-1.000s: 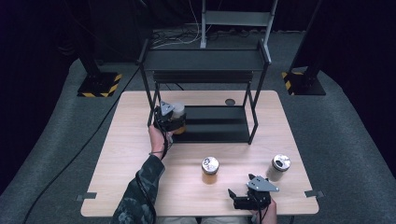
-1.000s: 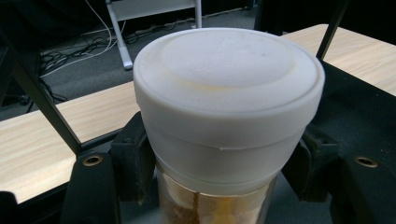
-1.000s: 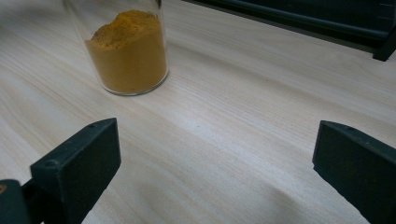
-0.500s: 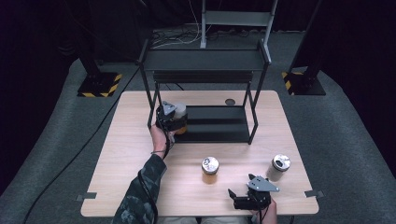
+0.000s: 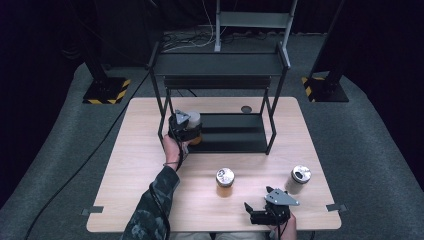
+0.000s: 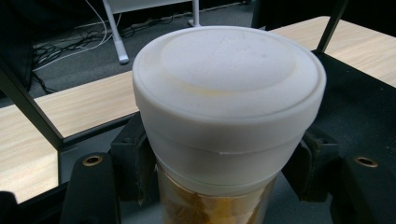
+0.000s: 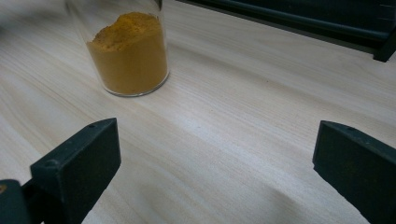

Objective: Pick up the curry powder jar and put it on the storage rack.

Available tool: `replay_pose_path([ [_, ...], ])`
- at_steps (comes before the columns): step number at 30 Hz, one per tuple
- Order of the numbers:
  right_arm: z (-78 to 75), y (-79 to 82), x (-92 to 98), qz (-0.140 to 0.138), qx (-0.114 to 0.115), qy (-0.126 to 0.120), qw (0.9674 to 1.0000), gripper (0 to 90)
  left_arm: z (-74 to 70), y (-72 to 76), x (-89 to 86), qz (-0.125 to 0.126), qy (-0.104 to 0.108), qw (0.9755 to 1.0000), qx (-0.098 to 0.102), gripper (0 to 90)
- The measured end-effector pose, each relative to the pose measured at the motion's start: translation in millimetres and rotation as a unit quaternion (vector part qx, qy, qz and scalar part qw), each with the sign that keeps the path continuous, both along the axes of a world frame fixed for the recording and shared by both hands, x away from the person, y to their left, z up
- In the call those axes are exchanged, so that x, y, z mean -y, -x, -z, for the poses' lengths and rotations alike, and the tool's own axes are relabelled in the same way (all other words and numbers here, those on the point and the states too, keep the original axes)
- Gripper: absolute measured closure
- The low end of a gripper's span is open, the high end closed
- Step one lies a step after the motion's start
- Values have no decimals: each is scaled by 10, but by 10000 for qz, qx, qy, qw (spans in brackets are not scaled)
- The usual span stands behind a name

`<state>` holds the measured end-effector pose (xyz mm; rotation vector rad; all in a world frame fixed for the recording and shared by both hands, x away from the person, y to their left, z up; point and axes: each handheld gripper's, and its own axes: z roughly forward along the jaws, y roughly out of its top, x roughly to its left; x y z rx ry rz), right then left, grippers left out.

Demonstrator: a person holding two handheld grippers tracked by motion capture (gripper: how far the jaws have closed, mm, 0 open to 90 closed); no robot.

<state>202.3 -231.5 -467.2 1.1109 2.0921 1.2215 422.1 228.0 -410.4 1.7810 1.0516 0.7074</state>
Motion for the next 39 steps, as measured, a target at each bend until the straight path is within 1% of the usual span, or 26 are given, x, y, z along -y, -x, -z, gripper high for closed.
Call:
replay_pose_path([
  [3, 1, 3, 1, 4, 6, -3, 10000, 0, 12, 7, -28, 38, -1, 10000, 15, 346],
  [4, 1, 2, 0, 6, 3, -3, 10000, 0, 16, 5, -48, 49, 38, 10000, 1, 345],
  [6, 1, 3, -4, 10, 6, 5, 10000, 0, 16, 2, -65, 66, 42, 10000, -9, 346],
  [14, 1, 5, -5, 14, 8, 7, 10000, 0, 16, 4, -65, 78, 20, 10000, -7, 345],
  [20, 1, 6, -7, 13, 14, 14, 10000, 1, -11, -8, -52, 104, -75, 9999, -22, 343],
  [27, 1, 6, -7, 14, 15, 13, 10000, 1, -18, -8, -35, 86, -102, 9999, -28, 340],
  [39, 2, 8, -8, 16, 19, 16, 10000, 1, -21, -8, -42, 76, -92, 9999, -45, 339],
])
